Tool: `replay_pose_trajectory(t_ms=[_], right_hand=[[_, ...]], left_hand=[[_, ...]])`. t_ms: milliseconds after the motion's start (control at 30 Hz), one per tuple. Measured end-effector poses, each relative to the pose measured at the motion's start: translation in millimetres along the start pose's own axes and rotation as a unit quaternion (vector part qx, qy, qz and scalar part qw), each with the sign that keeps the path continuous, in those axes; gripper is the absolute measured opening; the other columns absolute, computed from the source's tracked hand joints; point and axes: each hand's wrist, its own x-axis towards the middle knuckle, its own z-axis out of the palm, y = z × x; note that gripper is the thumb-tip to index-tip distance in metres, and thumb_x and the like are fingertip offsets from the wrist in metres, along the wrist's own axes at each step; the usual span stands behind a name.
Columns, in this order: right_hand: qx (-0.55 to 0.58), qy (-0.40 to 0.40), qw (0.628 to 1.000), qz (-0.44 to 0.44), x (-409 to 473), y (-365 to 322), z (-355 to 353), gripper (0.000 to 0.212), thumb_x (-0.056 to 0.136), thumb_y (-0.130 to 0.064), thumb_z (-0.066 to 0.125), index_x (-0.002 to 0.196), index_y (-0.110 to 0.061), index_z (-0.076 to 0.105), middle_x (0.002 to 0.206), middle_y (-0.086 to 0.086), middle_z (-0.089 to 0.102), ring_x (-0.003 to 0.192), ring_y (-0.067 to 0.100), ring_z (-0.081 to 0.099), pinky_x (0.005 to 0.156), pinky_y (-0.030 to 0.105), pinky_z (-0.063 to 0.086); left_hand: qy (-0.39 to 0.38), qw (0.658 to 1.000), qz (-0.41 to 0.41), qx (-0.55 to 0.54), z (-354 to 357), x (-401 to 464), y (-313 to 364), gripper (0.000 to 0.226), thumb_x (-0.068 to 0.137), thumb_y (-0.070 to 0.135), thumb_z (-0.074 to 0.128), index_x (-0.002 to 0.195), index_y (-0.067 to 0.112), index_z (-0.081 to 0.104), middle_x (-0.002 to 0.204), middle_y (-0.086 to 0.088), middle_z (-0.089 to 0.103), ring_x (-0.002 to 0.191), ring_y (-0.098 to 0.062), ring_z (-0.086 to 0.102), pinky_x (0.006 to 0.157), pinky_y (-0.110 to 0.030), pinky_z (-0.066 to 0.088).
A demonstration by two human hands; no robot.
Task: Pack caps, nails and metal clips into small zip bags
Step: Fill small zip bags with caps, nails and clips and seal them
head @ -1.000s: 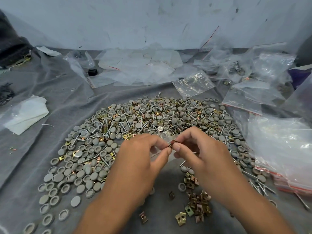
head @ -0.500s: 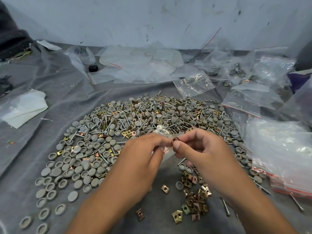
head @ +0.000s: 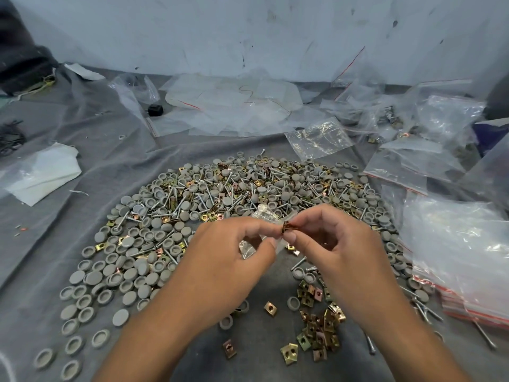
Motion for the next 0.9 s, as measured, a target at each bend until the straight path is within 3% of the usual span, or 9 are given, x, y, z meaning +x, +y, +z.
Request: replay_pose_trajectory(t_ms=[133,367,467,533,667,800,900], right_hand=[[-0.006,0.002,1.000,-0.012,1,-2,-2,0.009,0.085,-0.031,0.078,0.091,-0.035,0.072,0.083,-0.021,0.073,0.079,0.000,0.069,0.064,0.009,0.047],[-0.049,0.000,0.999,-0.024,0,0,-5,0.015,0.084,-0.036,0.077,0.098,-0.039,0.073,0.088,-0.022,0.073,0.084,0.000,0.070,0.069,0.019,0.056],[-0.064,-0.004,0.997,-0.046,0,-1,-4,0.010,0.082,-0.033,0.079,0.090,-0.035,0.073,0.080,-0.020,0.072,0.077,0.002,0.069,0.063,0.012,0.050],[-0.051,-0.011,0.998,-0.046,1,-2,-6,0.009,0.081,-0.032,0.080,0.086,-0.035,0.073,0.078,-0.018,0.072,0.074,0.003,0.068,0.060,0.010,0.047],[0.038,0.017,0.998,-0.045,3,-3,-12,0.006,0.084,-0.035,0.076,0.088,-0.038,0.072,0.089,-0.013,0.072,0.068,0.003,0.064,0.054,0.016,0.047],[-0.093,0.029,0.983,-0.153,1,-10,-6,0.011,0.085,-0.039,0.072,0.096,-0.035,0.073,0.109,-0.022,0.068,0.103,0.004,0.063,0.081,0.020,0.048],[-0.179,0.019,0.959,-0.219,-2,-6,1,0.017,0.086,-0.032,0.075,0.101,-0.025,0.076,0.104,-0.016,0.071,0.100,0.004,0.063,0.085,0.026,0.051]], left_hand=[[0.020,1.000,0.002,0.022,-1,-1,-1,0.026,0.092,0.020,0.067,0.101,0.043,0.076,0.087,0.036,0.066,0.074,0.016,0.057,0.064,-0.001,0.037],[-0.012,0.999,0.002,0.031,-3,-1,-1,0.021,0.085,0.051,0.069,0.105,0.052,0.071,0.089,0.028,0.068,0.085,0.012,0.060,0.066,-0.013,0.036],[-0.016,1.000,-0.005,0.026,-4,-1,-1,0.023,0.084,0.048,0.073,0.107,0.051,0.071,0.088,0.029,0.067,0.082,0.010,0.060,0.065,-0.015,0.037],[-0.010,0.999,-0.007,0.032,-3,-1,-2,0.022,0.087,0.042,0.073,0.107,0.050,0.072,0.087,0.032,0.065,0.078,0.011,0.059,0.062,-0.009,0.035],[0.001,0.998,-0.001,0.058,0,0,0,0.030,0.084,0.031,0.078,0.112,0.042,0.074,0.078,0.041,0.059,0.075,0.019,0.055,0.067,0.001,0.036],[-0.014,0.996,0.021,0.090,2,2,2,0.043,0.069,0.052,0.078,0.110,0.041,0.071,0.083,0.029,0.062,0.086,0.007,0.060,0.071,-0.007,0.044],[-0.003,0.994,0.038,0.098,1,1,4,0.040,0.070,0.051,0.075,0.109,0.043,0.069,0.092,0.028,0.065,0.090,0.004,0.060,0.080,-0.014,0.048]])
